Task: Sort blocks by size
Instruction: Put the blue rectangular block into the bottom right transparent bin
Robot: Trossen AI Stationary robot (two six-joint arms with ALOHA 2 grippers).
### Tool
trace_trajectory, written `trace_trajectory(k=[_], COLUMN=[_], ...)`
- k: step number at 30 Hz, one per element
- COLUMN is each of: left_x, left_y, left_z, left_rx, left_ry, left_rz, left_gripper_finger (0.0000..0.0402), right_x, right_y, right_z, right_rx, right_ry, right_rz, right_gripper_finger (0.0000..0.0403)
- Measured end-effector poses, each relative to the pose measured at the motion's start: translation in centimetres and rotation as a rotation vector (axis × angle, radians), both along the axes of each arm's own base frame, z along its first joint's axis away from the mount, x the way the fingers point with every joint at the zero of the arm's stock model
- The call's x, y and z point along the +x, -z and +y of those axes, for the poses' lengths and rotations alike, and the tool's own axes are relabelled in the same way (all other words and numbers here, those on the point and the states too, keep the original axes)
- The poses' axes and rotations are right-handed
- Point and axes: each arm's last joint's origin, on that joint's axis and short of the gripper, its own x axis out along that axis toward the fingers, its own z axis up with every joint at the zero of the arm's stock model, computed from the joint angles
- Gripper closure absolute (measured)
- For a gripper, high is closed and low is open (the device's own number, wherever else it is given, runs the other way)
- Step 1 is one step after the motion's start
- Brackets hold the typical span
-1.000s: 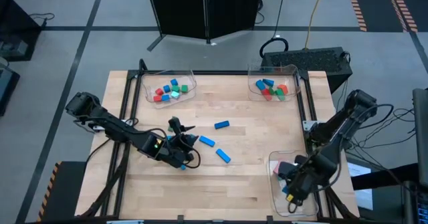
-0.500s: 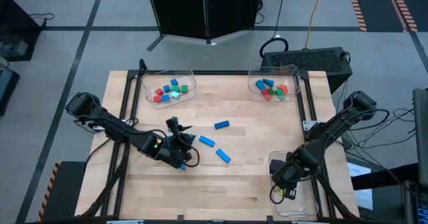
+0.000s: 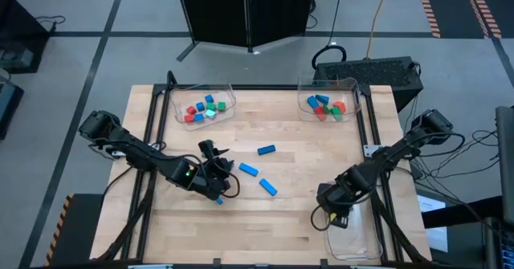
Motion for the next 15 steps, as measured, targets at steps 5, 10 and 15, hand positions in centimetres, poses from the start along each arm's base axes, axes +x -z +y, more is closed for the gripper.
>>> trace_trajectory(k=[5,10,15], left_x=[0.0,-0.1,-0.4], left_y=[0.0,0.1,0.2], left_z=[0.0,0.0,0.2], left_rx=[0.001,0.006,-0.002], left_ry=[0.0,-0.001,-0.025], left_rz=[0.0,0.011,0.027], left_gripper_finger=[0.0189,0.0189,0.0189], right_x=[0.3,0.3,0.0], right_y=[0.1,0.1,0.1], right_z=[-0.3,-0.8,-1.2], right_rx=[-0.007,-0.019,-0.041], right_ry=[-0.005,0.002,0.019], right_rz=[-0.018,0.001,0.041], right_gripper_finger=[0.0289,0.0232,0.0208])
